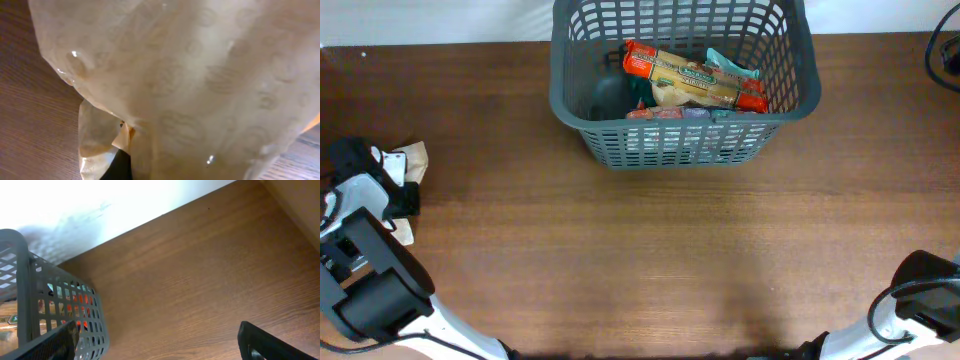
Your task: Pack container
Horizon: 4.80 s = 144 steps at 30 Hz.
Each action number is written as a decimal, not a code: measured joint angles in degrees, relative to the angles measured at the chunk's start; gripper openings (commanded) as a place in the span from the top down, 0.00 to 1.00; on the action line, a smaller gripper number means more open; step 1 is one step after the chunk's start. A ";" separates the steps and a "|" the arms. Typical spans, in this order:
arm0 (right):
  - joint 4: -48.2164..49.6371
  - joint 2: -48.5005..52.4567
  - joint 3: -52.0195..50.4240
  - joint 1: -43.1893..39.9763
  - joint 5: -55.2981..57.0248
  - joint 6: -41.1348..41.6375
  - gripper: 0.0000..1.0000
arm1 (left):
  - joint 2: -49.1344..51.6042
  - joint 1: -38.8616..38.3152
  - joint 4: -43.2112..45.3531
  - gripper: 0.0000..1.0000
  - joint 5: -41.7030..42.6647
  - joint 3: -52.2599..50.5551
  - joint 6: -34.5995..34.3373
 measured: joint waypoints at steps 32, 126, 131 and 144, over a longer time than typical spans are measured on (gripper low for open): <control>0.00 0.00 0.00 0.00 0.00 -0.02 0.01 | -18.80 -47.34 -9.22 0.98 28.39 42.64 18.99; 0.02 -14.05 -0.46 17.79 0.00 0.00 0.01 | -23.80 -25.64 -44.13 0.01 -11.61 51.52 -10.91; 0.61 -26.49 -4.02 25.18 -0.09 -0.02 0.01 | -23.80 -25.64 -44.19 0.01 -11.58 51.52 -10.91; 26.88 -59.43 -56.22 31.58 9.88 -1.25 0.01 | -23.80 -25.64 -44.15 0.01 -11.58 51.52 -10.93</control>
